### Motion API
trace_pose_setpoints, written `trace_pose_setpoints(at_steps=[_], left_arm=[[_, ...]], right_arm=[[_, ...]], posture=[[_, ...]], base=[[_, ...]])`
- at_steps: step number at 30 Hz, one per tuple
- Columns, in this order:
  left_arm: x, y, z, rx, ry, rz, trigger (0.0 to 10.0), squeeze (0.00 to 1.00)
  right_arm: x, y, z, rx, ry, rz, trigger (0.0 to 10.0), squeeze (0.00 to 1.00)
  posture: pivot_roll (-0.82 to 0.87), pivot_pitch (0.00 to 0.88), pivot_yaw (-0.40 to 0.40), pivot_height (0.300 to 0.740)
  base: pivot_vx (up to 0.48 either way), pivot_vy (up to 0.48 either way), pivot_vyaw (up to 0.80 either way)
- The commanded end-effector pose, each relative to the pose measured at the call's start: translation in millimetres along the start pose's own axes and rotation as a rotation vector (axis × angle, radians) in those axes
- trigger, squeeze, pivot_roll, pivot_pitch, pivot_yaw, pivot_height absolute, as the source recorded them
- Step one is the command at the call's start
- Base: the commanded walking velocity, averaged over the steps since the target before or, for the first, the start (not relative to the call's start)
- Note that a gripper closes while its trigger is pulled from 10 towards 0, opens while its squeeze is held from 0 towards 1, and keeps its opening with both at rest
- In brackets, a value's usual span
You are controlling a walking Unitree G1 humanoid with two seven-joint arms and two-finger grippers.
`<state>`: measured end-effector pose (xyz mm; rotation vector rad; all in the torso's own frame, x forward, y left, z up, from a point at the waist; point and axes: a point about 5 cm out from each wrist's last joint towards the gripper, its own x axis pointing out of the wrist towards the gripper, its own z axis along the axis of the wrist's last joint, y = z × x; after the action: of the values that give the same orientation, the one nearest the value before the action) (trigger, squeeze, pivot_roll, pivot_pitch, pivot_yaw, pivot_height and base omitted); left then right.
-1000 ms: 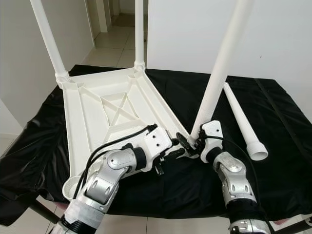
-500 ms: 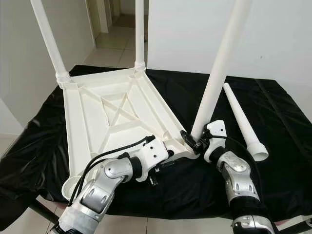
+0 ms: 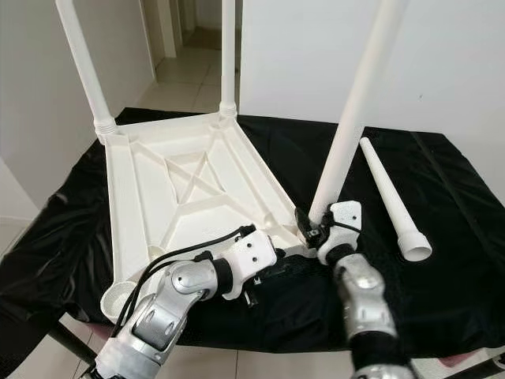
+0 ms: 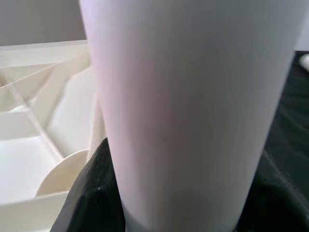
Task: Building children table
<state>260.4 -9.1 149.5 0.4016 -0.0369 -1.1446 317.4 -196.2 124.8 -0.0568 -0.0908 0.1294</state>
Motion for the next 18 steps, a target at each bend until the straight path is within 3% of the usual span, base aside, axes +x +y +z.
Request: trace_pose_setpoints(at_steps=[1,6,8,10,14,18], left_arm=[[4.1,-2.1,2.2,-0.049,-0.020,0.136,10.0,0.00],[4.2,-2.1,2.7,-0.050,-0.021,0.139,10.0,0.00],[4.2,-2.1,2.7,-0.050,-0.021,0.139,10.0,0.00],[4.0,-2.3,2.9,-0.051,-0.020,0.141,10.0,0.00],[3.9,-2.0,3.0,-0.053,-0.021,0.144,10.0,0.00],[4.0,-1.6,3.0,-0.052,-0.020,0.145,10.0,0.00]], right_arm=[[-6.5,-2.7,-16.9,-0.013,0.096,-0.064,10.0,0.00],[-13.1,5.1,-21.4,-0.004,0.125,-0.364,10.0,0.00],[-13.1,5.1,-21.4,-0.004,0.125,-0.364,10.0,0.00],[-21.4,15.8,-25.7,0.003,0.153,-0.505,10.0,0.00],[-21.3,25.6,-24.5,0.023,0.149,-0.496,10.0,0.00],[-19.1,23.2,-22.1,0.025,0.142,-0.491,10.0,0.00]], posture=[[-0.02,0.010,-0.034,0.740],[-0.02,0.012,-0.039,0.740],[-0.02,0.012,-0.039,0.740],[-0.01,0.014,-0.042,0.740],[-0.01,0.016,-0.042,0.740],[-0.01,0.019,-0.045,0.740]], base=[[0.000,0.000,0.00],[0.000,0.000,0.00],[0.000,0.000,0.00],[0.000,0.000,0.00],[0.000,0.000,0.00],[0.000,0.000,0.00]])
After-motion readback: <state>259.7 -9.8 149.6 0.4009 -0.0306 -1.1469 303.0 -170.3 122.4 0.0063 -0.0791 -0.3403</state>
